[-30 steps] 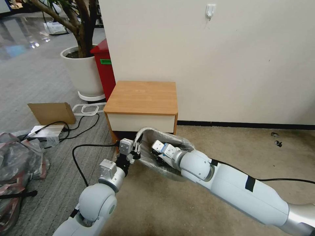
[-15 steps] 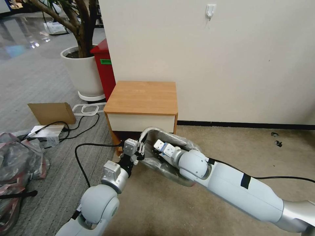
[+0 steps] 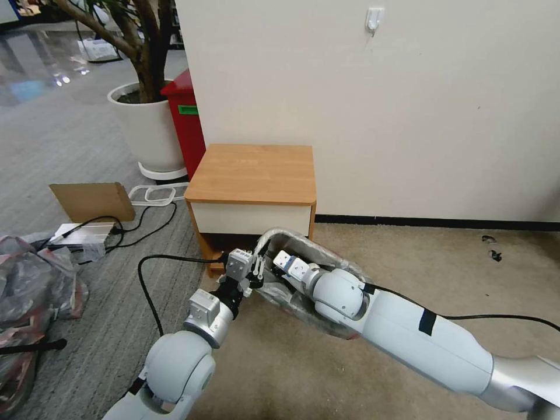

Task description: Pick up the garbage bag from the table and place it over the trash can.

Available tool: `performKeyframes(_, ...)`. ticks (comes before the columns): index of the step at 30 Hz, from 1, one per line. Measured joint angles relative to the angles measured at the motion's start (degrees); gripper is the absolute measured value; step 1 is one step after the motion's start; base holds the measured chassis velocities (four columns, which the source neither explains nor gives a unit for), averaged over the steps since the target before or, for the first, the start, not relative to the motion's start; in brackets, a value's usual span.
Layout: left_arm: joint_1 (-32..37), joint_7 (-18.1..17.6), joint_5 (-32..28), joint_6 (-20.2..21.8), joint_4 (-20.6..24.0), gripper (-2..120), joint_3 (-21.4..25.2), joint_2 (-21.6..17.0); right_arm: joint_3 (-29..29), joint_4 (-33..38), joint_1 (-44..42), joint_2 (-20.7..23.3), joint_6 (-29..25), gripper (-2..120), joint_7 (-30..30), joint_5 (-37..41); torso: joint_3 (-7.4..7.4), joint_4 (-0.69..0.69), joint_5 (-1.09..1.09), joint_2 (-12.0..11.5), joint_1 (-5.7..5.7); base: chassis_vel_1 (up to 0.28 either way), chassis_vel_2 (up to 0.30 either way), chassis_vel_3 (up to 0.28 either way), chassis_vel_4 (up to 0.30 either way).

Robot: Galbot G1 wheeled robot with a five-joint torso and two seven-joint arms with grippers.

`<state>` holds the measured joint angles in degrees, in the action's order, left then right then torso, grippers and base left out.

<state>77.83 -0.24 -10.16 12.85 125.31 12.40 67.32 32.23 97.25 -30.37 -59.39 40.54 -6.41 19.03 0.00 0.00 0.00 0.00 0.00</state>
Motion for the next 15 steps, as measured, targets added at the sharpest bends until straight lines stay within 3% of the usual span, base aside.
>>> performKeyframes(15, 0.17, 0.17, 0.25, 0.02, 0.12, 7, -0.52, 0.4, -0.55, -0.4, -0.35, 0.23, -0.03, 0, 0.2, 0.04, 0.0, 0.0, 0.0, 0.0, 0.0, 0.0, 0.0, 0.0, 0.0)
